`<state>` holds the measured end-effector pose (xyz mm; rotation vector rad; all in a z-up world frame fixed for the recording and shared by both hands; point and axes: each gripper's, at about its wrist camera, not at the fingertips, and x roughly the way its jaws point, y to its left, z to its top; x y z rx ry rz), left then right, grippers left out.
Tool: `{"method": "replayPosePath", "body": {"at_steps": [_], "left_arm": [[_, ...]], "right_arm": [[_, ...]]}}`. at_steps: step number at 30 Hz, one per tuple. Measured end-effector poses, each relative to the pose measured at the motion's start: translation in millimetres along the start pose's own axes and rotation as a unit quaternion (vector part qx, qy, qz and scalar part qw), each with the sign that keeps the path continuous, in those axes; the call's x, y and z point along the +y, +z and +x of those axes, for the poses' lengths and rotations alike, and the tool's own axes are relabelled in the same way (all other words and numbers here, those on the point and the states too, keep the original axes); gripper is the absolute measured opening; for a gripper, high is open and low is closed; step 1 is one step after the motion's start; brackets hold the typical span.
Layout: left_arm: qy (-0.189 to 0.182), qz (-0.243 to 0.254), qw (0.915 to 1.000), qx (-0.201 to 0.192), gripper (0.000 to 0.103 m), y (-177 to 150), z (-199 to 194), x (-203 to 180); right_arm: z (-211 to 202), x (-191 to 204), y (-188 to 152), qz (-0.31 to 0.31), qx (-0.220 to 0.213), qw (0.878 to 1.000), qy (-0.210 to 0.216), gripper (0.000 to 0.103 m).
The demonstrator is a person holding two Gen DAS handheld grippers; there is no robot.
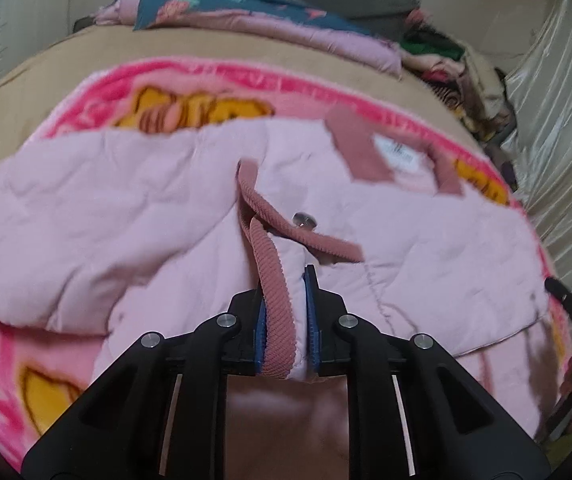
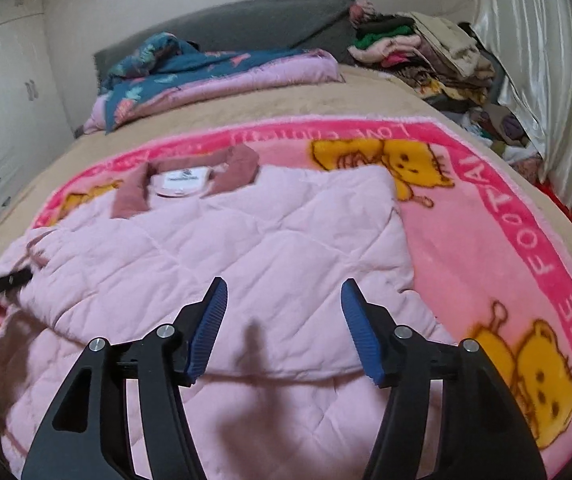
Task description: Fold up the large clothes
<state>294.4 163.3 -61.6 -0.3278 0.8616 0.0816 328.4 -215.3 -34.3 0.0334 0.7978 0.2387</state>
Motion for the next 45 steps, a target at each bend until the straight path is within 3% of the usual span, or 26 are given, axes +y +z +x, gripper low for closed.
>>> {"method": "replayPosePath", "body": {"at_steps": [4, 7, 15, 18, 22, 29, 45], "left_arm": [[0.004, 0.004, 1.0000, 0.002, 0.013, -2, -2, 3], [0.005, 0.009, 0.9999, 0.009, 0.017, -6, 3, 1], [0.023, 0.013, 0.9996, 0.007, 0.027, -11, -8, -2], [0.028, 0.008, 0.9996, 0.004, 0.037, -12, -17, 2], [0.043, 0.009, 0.9990, -0.009, 0.063, -12, -32, 6], [0.077, -0.004, 0.9963, -0.037, 0.092, -10, -60, 20], [0.111, -0.074, 0.9892, -0.062, 0.094, 1, -93, 80]], "right_arm": [[25, -14, -6, 0.017, 0.036, 0.998, -0.041, 0.060], [37, -22, -14, 0.021, 0.053, 0.997, -0.046, 0.062], [22, -23, -18, 0.039, 0.036, 0.998, -0.030, 0.069], [4, -12, -20, 0.037, 0.016, 0.999, -0.010, 0.076], [-16, 11, -21, 0.022, -0.006, 1.000, 0.009, 0.088], [-35, 57, -20, -0.004, -0.023, 0.999, 0.046, 0.095], [-62, 160, -6, -0.075, -0.054, 0.990, 0.110, 0.098]]}}
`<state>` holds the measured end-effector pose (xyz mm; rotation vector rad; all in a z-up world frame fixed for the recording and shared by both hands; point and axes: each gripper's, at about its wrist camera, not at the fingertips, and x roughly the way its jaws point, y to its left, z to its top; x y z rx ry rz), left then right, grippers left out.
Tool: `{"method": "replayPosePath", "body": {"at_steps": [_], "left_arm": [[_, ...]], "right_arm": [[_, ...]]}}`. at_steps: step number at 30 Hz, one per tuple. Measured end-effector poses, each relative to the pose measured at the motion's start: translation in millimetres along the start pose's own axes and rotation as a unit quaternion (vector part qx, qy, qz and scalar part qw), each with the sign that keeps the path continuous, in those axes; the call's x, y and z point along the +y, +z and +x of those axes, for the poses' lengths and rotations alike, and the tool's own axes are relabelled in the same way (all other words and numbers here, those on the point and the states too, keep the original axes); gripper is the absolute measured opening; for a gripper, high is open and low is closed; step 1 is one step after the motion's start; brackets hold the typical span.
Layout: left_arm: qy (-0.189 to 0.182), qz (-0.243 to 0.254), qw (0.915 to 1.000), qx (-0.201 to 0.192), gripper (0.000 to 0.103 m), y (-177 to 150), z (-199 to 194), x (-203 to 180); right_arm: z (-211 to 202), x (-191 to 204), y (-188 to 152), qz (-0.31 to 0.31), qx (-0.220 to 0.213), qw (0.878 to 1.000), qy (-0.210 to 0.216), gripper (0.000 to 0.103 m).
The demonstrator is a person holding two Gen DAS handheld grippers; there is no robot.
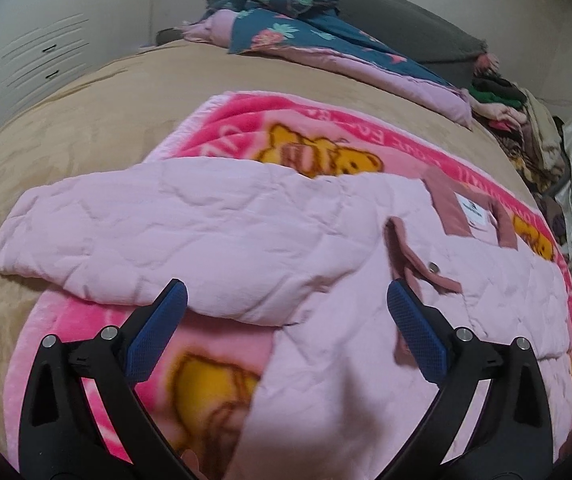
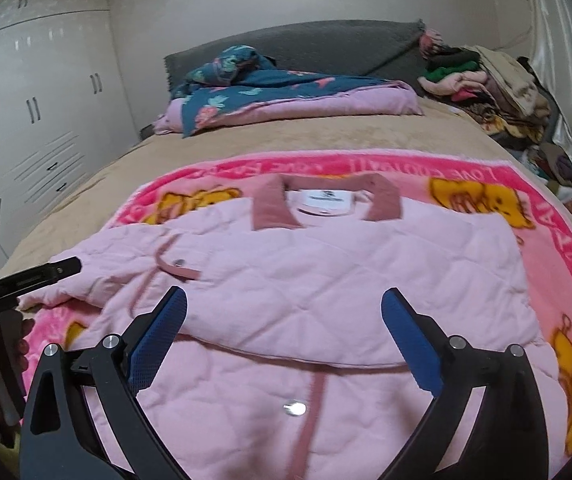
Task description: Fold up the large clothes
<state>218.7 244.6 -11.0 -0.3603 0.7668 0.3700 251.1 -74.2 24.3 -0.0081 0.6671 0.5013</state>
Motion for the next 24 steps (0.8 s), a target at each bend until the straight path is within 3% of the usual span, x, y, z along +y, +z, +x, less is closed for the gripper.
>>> {"method": "replayPosePath", "body": {"at_steps": [24], "left_arm": [[0.059, -0.106, 0.9923, -0.029, 0.094, 17, -12, 91]], "right_arm": [[29, 119, 22, -0.071, -0.005, 0.995, 0.077, 0.098]]}}
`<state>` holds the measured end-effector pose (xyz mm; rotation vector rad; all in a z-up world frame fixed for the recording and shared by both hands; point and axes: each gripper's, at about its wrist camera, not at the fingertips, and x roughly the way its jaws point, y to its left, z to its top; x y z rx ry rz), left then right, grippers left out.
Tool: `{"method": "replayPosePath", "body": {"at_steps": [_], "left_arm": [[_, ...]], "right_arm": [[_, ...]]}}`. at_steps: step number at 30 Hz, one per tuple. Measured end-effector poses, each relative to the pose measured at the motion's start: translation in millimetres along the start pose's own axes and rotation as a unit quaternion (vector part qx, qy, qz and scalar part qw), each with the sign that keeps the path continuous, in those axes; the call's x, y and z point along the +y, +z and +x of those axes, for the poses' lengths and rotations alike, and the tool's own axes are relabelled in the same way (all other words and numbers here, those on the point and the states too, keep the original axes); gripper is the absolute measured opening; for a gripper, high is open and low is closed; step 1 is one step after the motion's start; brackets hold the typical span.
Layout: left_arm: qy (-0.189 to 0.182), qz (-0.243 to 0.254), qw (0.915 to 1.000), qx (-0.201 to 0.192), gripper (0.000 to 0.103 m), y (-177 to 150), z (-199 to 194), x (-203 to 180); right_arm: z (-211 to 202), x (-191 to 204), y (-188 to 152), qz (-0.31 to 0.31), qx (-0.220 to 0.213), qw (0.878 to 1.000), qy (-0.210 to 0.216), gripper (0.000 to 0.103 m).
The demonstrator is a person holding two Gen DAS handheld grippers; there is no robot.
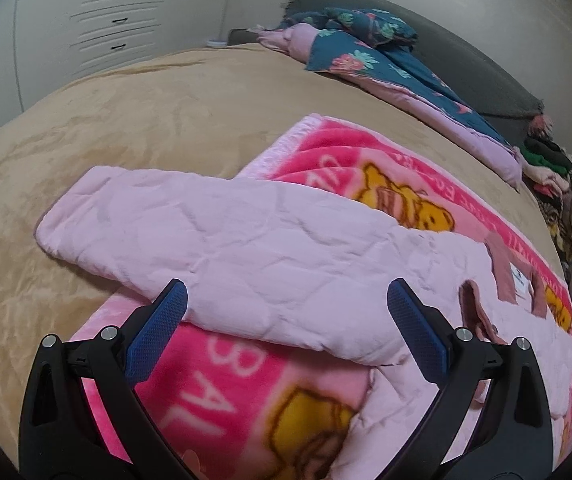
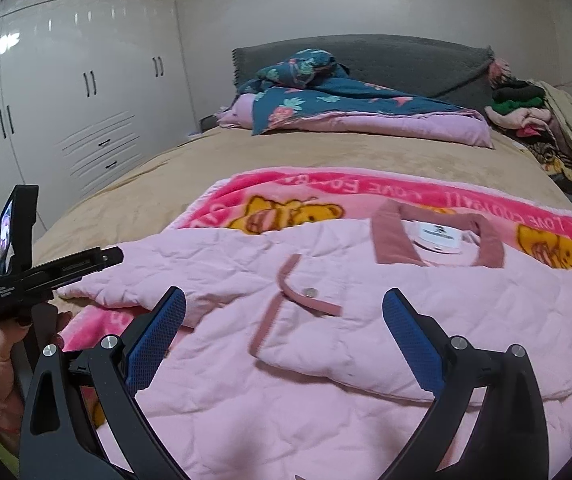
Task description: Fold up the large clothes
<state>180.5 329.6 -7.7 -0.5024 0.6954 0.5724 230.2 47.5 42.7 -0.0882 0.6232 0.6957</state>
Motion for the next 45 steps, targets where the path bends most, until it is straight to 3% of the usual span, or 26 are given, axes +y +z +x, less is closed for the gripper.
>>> {"method": "replayPosePath", "body": {"at_steps": [16, 23, 33, 38, 45], "left_arm": [[0.043, -0.065, 0.9969, 0.013, 0.094, 5, 21, 51], [0.059, -0.111, 0.9918, 0.024, 0.094, 4, 33, 80], [0.078, -0.168, 0.9819, 0.043, 0.094, -2, 53, 111], [0.078, -0.202, 0.9754, 0.041, 0.094, 1, 64, 135], [0.051, -0.237, 0.9697, 0.027, 0.094, 7, 78, 162]], "right_arm": [[48, 51, 1, -0.035, 0.027, 0.999, 0.026, 0.098], [69, 61, -5, -0.034, 0.031, 0.999, 0.002, 0.098], [92, 71, -13, -0.039, 0.045, 0.998, 0.008, 0.098], [96, 68, -15, -0.036, 0.047, 0.998, 0.008, 0.098], [96, 55, -18, -0.022, 0.053, 0.998, 0.005, 0.098]]}}
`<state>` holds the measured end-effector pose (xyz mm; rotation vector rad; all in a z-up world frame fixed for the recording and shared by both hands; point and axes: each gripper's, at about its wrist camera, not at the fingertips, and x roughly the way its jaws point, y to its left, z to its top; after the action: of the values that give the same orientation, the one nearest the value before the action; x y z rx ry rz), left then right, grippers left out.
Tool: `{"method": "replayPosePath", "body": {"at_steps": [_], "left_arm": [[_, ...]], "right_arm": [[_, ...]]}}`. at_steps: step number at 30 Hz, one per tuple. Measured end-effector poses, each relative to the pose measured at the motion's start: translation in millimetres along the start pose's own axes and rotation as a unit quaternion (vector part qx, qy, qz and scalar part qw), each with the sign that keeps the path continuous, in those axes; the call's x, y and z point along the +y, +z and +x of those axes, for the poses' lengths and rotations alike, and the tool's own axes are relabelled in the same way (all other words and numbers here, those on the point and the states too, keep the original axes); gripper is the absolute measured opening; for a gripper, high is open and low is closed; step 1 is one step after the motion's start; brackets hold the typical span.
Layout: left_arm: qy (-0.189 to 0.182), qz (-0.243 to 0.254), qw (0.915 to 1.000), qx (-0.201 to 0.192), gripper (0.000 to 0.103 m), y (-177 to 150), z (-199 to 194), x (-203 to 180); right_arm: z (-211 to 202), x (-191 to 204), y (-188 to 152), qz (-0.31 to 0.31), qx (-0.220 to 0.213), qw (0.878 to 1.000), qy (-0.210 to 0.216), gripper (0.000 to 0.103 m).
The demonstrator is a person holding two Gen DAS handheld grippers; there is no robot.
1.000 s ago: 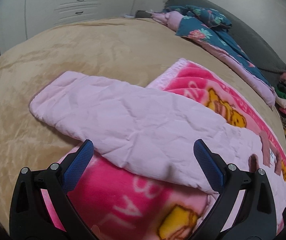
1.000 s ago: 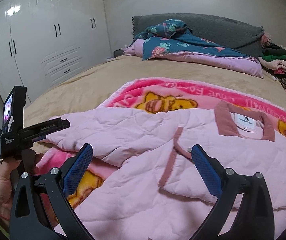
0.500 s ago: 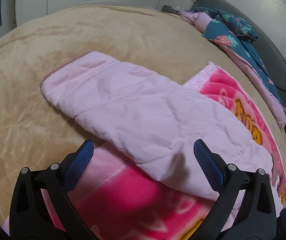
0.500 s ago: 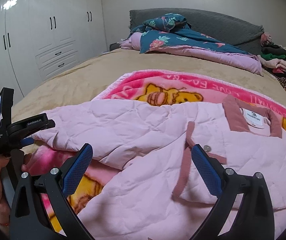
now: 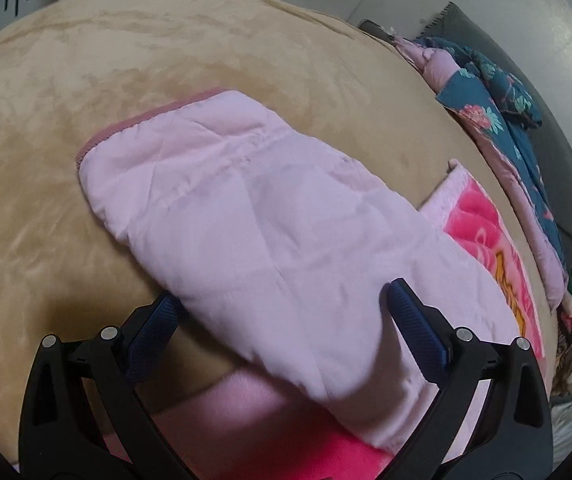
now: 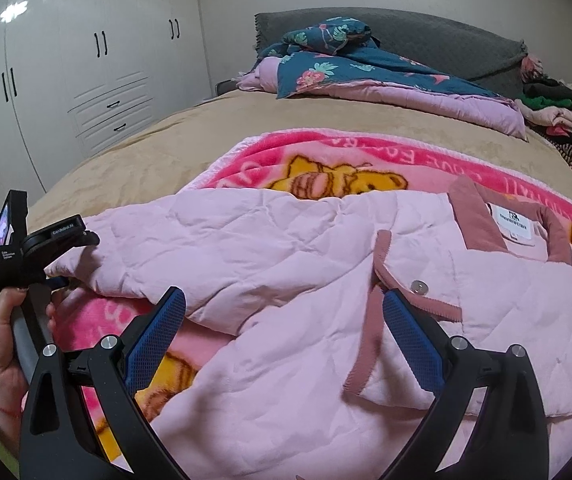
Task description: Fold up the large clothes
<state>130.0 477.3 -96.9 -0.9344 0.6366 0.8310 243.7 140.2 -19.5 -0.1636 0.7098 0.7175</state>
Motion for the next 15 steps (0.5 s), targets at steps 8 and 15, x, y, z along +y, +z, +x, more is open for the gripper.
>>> {"method": "replayPosePath", "body": {"at_steps": [8, 15], "left_arm": [[-0.031, -0.023, 0.9988, -0.028, 0.052, 5, -1, 13], [-0.076, 0.001, 0.9947, -0.069, 0.019, 14, -44, -13]], "right_arm": [[-11, -29, -7, 0.042, 0.000, 0.999, -0.019, 0.098], [-32, -56, -20, 0.070, -0.005, 0.997, -0.033, 0.098]]}}
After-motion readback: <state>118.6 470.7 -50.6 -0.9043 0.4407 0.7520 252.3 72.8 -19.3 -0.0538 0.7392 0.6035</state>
